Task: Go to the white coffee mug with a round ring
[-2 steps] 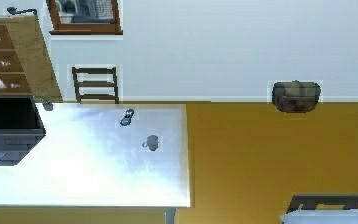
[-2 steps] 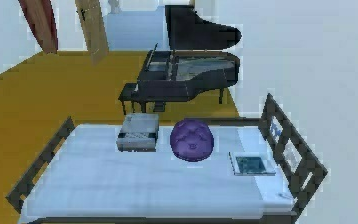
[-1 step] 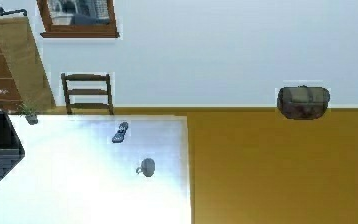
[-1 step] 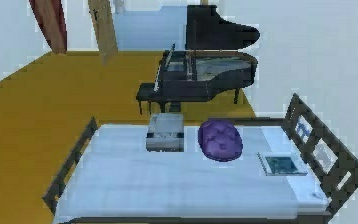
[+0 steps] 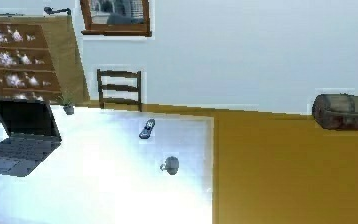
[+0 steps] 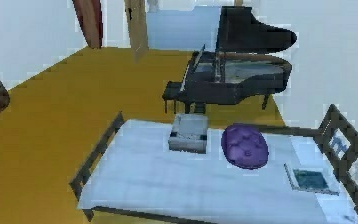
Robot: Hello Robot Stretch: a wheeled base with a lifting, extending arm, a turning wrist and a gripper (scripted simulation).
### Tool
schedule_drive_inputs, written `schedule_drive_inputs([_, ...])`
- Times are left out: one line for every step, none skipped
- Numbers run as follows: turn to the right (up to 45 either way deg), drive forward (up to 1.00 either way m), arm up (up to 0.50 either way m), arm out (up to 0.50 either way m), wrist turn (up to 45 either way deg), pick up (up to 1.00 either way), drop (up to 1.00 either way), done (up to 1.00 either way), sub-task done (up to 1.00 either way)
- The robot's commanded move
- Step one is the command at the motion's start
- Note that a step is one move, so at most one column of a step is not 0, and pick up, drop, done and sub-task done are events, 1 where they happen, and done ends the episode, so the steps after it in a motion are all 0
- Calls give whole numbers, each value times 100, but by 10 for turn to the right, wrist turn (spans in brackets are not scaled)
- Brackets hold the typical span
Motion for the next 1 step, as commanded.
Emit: schedule_drive_inputs([0, 0, 0, 0, 0, 0, 0, 100, 0])
